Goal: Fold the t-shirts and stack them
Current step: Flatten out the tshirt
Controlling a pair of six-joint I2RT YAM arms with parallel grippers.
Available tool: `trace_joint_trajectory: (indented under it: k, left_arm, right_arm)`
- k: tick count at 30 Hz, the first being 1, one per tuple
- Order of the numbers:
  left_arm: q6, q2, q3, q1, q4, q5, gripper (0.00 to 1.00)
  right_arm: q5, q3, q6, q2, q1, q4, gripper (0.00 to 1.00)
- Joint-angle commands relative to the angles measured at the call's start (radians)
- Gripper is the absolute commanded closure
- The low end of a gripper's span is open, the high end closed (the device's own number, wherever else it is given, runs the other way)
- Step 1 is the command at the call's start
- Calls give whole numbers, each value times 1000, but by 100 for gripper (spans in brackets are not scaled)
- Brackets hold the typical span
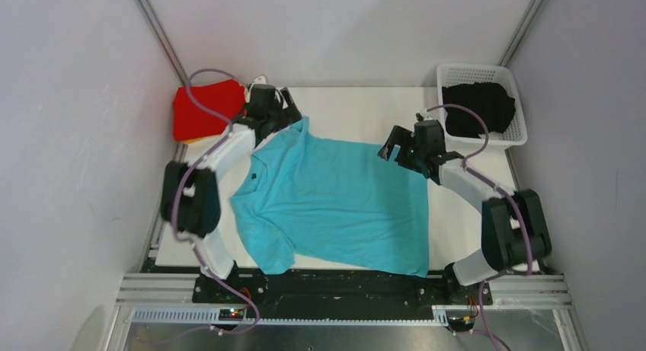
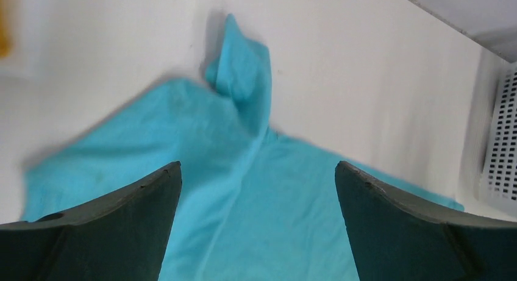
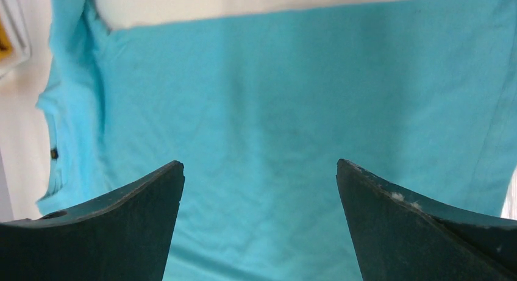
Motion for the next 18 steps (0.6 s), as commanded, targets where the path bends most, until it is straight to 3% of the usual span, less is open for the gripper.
trace_joint_trajectory:
  k: [1, 8, 18]
  left_arm:
    - [54, 280, 232, 60, -13, 177, 0]
    - [5, 470, 350, 108, -15, 298, 0]
    - [-42, 561, 345, 128, -17, 280, 0]
  right_arm:
    - [-88, 114, -1, 150, -69, 98, 0]
    - [-156, 217, 33, 347, -117, 120, 1]
    - [-194, 247, 84, 461, -163, 98, 1]
